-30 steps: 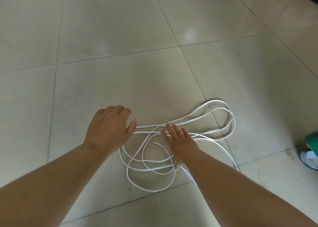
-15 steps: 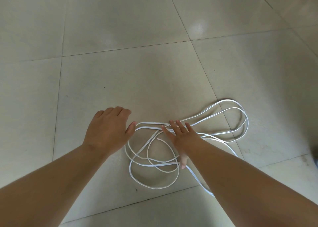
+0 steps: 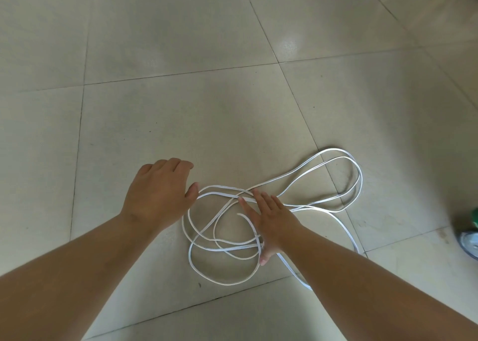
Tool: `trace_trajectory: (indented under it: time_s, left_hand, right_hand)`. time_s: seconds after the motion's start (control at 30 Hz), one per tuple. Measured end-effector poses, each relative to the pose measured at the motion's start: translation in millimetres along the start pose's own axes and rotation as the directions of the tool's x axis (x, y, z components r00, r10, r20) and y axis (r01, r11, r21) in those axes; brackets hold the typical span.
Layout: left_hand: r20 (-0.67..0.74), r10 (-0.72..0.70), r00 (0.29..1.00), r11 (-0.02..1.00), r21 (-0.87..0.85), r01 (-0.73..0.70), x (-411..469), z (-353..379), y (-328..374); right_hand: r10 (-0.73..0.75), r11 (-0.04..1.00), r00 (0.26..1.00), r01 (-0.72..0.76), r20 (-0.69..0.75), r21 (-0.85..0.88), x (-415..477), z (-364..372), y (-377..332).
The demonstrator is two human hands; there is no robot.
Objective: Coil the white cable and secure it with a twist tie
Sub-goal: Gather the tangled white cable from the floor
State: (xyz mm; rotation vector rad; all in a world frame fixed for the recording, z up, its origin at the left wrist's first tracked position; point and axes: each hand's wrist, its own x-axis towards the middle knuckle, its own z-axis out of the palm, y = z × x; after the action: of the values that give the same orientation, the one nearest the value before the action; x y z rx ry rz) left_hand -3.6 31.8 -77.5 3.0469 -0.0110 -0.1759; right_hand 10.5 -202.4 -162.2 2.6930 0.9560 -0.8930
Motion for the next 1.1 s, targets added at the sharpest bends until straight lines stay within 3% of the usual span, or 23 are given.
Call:
trace_trajectory:
  time_s: [0.17, 0.43, 0.57, 1.1]
  left_hand:
    - [-0.004, -0.012, 1.0, 1.0, -0.006, 0.012, -1.1, 0.3, -2.2]
    - [-0.007, -0.02, 1.0, 1.0, 0.006, 0.02, -1.5, 0.9, -5.2]
    - [-0.007, -0.021, 1.0, 1.0, 0.014, 0.021, -4.3, 2.0, -9.1]
    - [0.016, -0.027, 1.0, 0.999, 0.031, 0.026, -12.1, 7.3, -22.1]
  right_hand:
    - [0.032, 0.992, 0.993, -0.018, -0.114, 0.123, 0.7, -0.9, -6.2]
    - [0.139, 0.954, 0.972, -0.081, -0.188, 0.288, 12.4, 4.5, -20.5]
    - [0.112, 0.946, 0.978, -0.052, -0.174, 0.319, 14.4, 6.4, -19.5]
    - [0.084, 0.996, 0.995, -0.083, -0.062, 0.02, 17.6, -3.3, -25.5]
